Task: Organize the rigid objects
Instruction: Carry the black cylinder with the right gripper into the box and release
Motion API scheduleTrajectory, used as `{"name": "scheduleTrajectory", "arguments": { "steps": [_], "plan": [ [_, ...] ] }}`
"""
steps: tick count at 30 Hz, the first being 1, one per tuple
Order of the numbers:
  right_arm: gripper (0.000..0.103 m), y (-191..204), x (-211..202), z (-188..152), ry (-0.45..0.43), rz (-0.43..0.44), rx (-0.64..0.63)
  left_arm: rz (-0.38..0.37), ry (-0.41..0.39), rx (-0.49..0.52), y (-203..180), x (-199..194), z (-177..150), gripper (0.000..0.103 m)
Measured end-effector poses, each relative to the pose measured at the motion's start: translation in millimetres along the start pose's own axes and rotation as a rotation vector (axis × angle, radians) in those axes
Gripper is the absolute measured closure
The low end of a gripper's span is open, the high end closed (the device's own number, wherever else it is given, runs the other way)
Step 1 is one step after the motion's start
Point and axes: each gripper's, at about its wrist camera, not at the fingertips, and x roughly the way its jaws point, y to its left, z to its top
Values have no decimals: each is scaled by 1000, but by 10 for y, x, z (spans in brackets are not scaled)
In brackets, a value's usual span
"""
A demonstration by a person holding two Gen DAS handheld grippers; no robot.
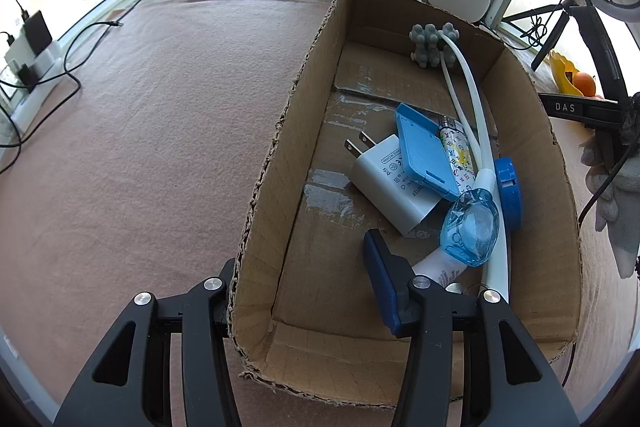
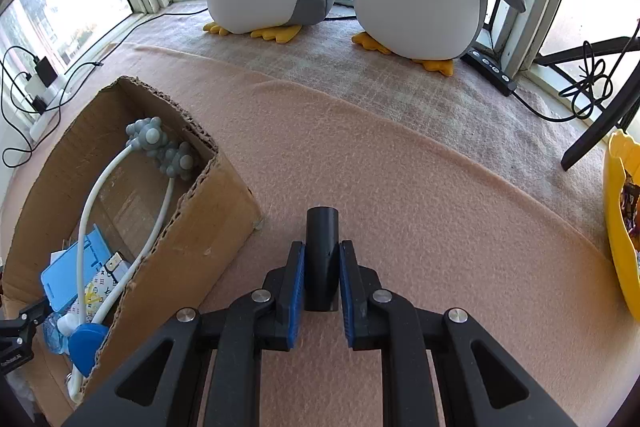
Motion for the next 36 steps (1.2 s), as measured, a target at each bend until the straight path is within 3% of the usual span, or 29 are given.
{"name": "scheduleTrajectory", "arguments": {
  "steps": [7,17,26,36],
  "plan": [
    [88,118,-498,-145,-84,30,39,-4,-2,-2,8,-3,-5,53],
    [88,801,-1105,-266,-162,151,-62,-13,1,-4,22,-11,-19,54],
    [88,1291,-1135,-461,-119,194,-136,-16,2,-2,21,-16,-31,54],
    [88,1448,-987,-619,-63,193,-137,-7,-5,15,4,-63,-41,54]
  ]
}}
